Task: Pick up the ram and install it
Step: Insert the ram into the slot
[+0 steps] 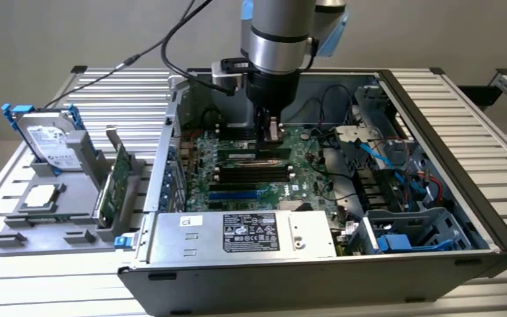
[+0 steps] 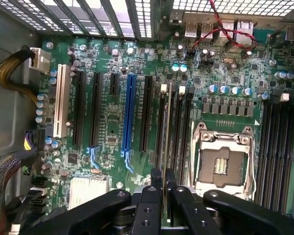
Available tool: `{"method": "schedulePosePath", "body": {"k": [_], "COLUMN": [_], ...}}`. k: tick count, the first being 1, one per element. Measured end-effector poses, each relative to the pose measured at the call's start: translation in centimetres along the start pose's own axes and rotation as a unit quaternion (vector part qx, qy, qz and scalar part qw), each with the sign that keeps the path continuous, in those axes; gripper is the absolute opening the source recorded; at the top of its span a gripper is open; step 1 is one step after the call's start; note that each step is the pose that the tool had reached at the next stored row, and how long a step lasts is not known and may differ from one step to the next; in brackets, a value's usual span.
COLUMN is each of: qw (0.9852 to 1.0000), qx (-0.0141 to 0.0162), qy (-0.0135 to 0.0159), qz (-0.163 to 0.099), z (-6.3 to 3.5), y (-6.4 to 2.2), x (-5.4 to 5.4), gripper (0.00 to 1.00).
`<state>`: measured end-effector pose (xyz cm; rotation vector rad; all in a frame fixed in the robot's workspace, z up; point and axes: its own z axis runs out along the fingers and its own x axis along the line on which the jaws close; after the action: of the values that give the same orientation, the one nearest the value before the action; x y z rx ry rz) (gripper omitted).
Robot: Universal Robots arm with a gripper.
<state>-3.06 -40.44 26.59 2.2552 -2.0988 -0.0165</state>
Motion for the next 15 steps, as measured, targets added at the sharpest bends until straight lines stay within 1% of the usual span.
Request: {"method": "schedulePosePath", "body": {"k": [10, 15], "qw": [1.0000, 1.0000], "qx": [-0.0001, -0.0002], "qy": [-0.0003, -0.0005], "qz": [0.006, 0.009], "z": [1.82, 2.70], "y": [-0.10, -0.54], "x": [-0.1, -0.1], "gripper": [0.14, 0.14]}}
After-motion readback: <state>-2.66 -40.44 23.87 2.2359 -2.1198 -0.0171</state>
